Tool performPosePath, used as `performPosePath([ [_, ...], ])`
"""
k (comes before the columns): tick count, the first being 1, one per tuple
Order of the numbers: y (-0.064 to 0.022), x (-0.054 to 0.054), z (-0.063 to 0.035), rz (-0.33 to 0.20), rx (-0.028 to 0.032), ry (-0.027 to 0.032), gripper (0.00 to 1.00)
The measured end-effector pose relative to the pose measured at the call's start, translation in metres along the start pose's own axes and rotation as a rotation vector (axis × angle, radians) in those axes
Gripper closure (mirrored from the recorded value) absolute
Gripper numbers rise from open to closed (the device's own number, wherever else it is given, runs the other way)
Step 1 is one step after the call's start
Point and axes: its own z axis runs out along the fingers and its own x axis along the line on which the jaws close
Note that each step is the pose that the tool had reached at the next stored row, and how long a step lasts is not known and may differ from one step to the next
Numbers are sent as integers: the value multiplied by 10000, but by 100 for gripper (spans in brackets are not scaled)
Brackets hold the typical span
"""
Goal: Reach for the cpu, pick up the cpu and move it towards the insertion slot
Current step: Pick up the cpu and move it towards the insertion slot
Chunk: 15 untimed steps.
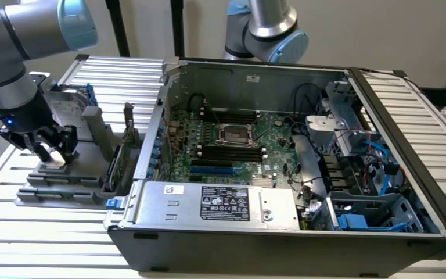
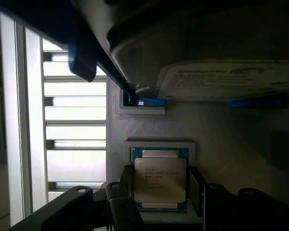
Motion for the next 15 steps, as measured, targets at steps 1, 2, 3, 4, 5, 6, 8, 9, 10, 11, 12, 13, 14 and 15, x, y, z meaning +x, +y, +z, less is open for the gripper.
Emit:
performPosePath([
  [1, 0, 0, 0, 0, 0, 1, 45],
  [2, 0, 0, 0, 2, 0, 1, 45],
  [3, 0, 0, 0, 5, -1, 3, 45],
  [4, 0, 0, 0, 7, -1, 4, 45],
  [5, 0, 0, -1, 11, -2, 6, 45],
  [6, 1, 0, -3, 15, -3, 9, 45],
  [8, 1, 0, -15, 22, -1, 19, 45],
  [9, 1, 0, -23, 24, -1, 23, 45],
  [10, 1, 0, -35, 27, 0, 29, 45],
  [11, 1, 0, -50, 30, 0, 33, 45],
  [12, 2, 0, -68, 32, 0, 37, 45],
  [13, 2, 0, -88, 34, 0, 43, 45],
  [14, 2, 0, -111, 35, -1, 44, 45],
  [15, 3, 0, -145, 37, -2, 46, 45],
])
